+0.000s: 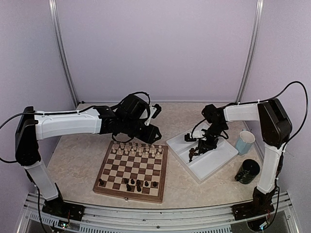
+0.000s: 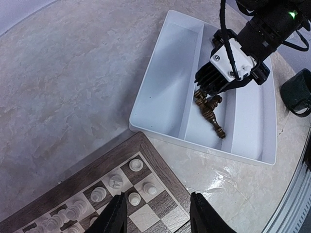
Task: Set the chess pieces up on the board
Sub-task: Pick up the pawn from the storage box.
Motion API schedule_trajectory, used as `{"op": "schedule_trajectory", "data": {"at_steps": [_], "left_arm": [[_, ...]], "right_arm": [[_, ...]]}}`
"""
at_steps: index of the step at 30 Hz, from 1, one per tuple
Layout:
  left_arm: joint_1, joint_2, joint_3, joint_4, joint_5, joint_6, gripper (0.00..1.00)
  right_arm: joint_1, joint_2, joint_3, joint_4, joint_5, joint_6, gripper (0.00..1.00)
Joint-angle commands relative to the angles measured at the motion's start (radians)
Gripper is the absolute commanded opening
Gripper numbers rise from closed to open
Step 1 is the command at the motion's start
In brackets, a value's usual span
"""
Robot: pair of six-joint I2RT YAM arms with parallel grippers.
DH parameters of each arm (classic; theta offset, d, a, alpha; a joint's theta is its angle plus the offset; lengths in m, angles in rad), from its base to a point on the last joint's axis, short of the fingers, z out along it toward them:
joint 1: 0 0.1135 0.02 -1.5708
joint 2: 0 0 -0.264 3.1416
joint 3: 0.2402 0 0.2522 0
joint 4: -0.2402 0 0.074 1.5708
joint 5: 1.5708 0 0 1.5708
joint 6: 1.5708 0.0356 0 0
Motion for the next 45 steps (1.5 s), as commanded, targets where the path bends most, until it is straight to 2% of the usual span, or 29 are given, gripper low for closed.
{"op": "schedule_trajectory", "data": {"at_steps": [1,10,17,24,31,36,42,45], "left_arm": [[-0.001,-0.005,-0.016,0.03,0.014,-0.001,0.45],[-0.008,0.003,-0.019,0.033,0.03,-0.004,0.44],[-0.007,0.004,-0.022,0.041,0.025,-0.01,0.44],[-0.008,0.011,-0.021,0.039,0.032,-0.014,0.44],[-0.013,0.009,-0.024,0.041,0.033,-0.02,0.45],[-0.016,0.009,-0.029,0.041,0.034,-0.021,0.44],[-0.018,0.009,-0.029,0.042,0.038,-0.019,0.44],[-0.019,0.012,-0.028,0.045,0.04,-0.019,0.44]], "right_arm": [[0.034,0.0,0.012,-0.041,-0.008,-0.015,0.28],[0.07,0.034,0.011,-0.04,0.04,-0.015,0.22],[0.072,0.004,0.003,0.047,0.104,0.001,0.27],[0.111,0.019,0.001,0.064,0.111,-0.023,0.29],[0.155,0.032,-0.015,0.047,0.114,-0.053,0.3],[0.155,0.034,-0.02,0.013,0.133,-0.051,0.26],[0.149,0.02,-0.059,-0.006,0.161,-0.043,0.3],[0.147,0.022,-0.055,-0.009,0.154,-0.029,0.26]]}}
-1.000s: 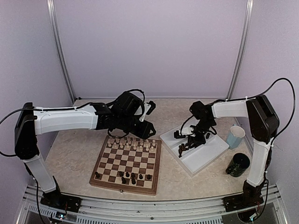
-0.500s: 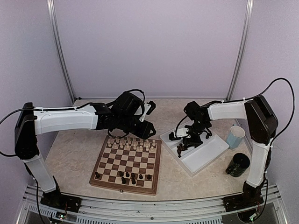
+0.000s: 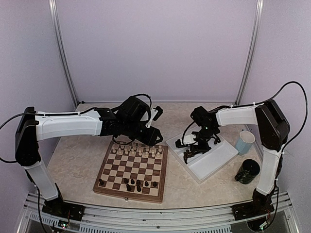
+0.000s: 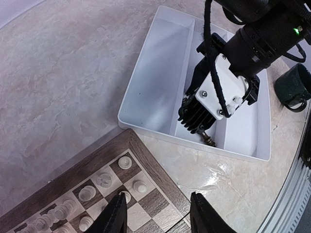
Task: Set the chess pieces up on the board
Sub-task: Pick up the pawn from the storage box.
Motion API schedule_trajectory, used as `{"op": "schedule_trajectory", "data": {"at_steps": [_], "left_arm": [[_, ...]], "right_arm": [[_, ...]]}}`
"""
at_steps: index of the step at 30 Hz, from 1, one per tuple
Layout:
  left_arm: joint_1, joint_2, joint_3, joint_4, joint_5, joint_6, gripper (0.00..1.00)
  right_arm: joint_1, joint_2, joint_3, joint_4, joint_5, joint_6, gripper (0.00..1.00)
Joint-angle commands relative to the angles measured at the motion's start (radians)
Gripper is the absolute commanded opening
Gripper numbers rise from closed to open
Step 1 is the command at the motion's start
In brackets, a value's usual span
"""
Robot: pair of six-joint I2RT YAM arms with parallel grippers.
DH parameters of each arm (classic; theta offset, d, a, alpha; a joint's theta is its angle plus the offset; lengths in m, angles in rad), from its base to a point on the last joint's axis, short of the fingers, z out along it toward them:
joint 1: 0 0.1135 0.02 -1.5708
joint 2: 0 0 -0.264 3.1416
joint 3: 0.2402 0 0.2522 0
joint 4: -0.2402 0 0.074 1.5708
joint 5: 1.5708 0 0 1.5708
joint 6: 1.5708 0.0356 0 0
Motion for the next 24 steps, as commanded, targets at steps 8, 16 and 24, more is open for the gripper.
{"op": "schedule_trajectory", "data": {"at_steps": [8,16,24], "left_arm": [[-0.007,0.006,-0.018,0.029,0.01,-0.004,0.45],[0.009,-0.027,-0.075,0.201,0.079,-0.066,0.44],[0.023,0.07,-0.056,0.503,0.255,-0.253,0.43]], "right_arm": [[-0.017,0.016,-0.031,-0.096,0.004,0.028,0.11],[-0.088,-0.134,0.03,-0.13,-0.253,0.097,0.08],[-0.09,-0.235,0.032,-0.081,-0.412,0.182,0.08]]}}
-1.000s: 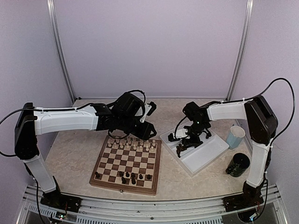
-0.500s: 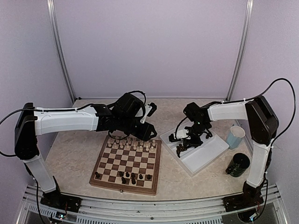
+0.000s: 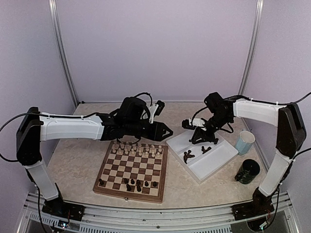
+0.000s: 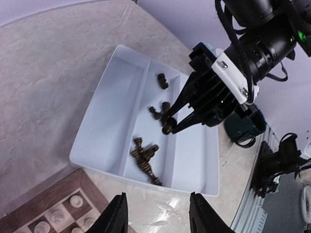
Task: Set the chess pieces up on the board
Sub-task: Pick up the pawn from the storage box, then pass from the right arm to the left
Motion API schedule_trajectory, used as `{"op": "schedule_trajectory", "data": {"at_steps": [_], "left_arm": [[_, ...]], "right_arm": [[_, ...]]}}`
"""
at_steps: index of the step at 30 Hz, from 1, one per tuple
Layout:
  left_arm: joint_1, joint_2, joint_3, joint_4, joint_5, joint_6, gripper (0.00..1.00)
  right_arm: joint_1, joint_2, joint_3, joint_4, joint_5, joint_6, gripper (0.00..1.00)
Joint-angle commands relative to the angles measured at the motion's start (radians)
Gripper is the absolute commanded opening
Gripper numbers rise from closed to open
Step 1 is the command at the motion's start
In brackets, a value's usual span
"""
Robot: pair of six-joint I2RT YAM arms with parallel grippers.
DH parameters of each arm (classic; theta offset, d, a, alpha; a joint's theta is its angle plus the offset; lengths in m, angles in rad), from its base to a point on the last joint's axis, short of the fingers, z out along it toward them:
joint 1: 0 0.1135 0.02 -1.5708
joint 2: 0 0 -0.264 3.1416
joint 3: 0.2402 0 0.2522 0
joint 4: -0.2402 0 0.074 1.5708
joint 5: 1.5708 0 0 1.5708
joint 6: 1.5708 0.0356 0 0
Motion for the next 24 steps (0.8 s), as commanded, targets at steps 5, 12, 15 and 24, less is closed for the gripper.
{"op": "schedule_trajectory", "data": {"at_steps": [5,12,15,24], "left_arm": [[0.008,0.153,0.094,0.269,0.176,-0.185,0.42],[0.003,0.225,0.149,0.303,0.229,-0.218,0.36],[0.002,0.249,0.17,0.304,0.251,-0.223,0.35],[0.003,0.282,0.194,0.311,0.292,-0.226,0.29]], "right_arm": [[0.001,-0.09,0.034,0.042,-0.203,0.101,0.09],[0.006,-0.117,0.042,0.054,-0.263,0.135,0.09],[0.012,-0.118,0.045,0.056,-0.272,0.14,0.09],[0.028,-0.109,0.06,0.055,-0.273,0.149,0.09]]}}
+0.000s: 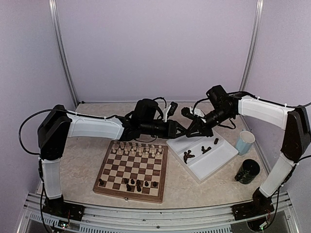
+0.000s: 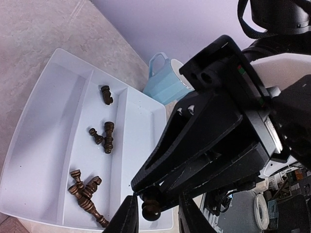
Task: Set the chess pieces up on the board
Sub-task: Pass from the right arm to the left, then place the pawn at f7.
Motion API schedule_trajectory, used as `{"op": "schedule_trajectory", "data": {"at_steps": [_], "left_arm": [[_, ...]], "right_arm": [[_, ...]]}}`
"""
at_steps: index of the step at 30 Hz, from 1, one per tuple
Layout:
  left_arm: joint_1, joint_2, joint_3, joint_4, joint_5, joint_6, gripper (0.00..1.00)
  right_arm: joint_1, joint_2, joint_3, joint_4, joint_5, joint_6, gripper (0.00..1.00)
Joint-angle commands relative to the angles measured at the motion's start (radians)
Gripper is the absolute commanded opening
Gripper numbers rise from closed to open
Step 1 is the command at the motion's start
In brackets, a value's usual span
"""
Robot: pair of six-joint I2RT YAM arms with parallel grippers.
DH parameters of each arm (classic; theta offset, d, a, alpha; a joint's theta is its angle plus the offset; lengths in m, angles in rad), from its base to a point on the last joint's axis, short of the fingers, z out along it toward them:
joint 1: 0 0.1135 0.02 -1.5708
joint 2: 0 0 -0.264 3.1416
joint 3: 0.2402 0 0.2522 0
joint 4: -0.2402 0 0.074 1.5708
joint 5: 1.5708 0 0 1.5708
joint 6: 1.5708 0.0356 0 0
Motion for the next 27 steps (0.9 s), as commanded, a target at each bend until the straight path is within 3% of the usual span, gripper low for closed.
{"op": "schedule_trajectory", "data": {"at_steps": [1,10,14,18,23,27], "left_arm": [[-0.002,0.029,0.033,0.03,0.036,-0.003,0.28],[0.0,0.032,0.03,0.038,0.048,-0.003,0.12],[0.012,0.007,0.016,0.006,0.017,0.036,0.06],[0.018,-0.114,-0.009,-0.175,-0.091,0.155,0.05],[0.003,-0.283,-0.051,-0.505,-0.282,0.287,0.05],[-0.021,-0.425,-0.135,-0.735,-0.455,0.298,0.05]], "right_arm": [[0.011,-0.014,0.041,0.007,-0.031,0.016,0.09],[0.014,-0.008,0.049,0.004,-0.039,0.019,0.11],[0.007,-0.018,0.039,-0.007,-0.042,0.005,0.28],[-0.051,-0.017,0.017,-0.009,-0.111,-0.014,0.41],[-0.096,0.014,-0.023,0.056,-0.116,0.018,0.43],[-0.099,0.047,-0.047,0.132,-0.021,0.062,0.44]]}}
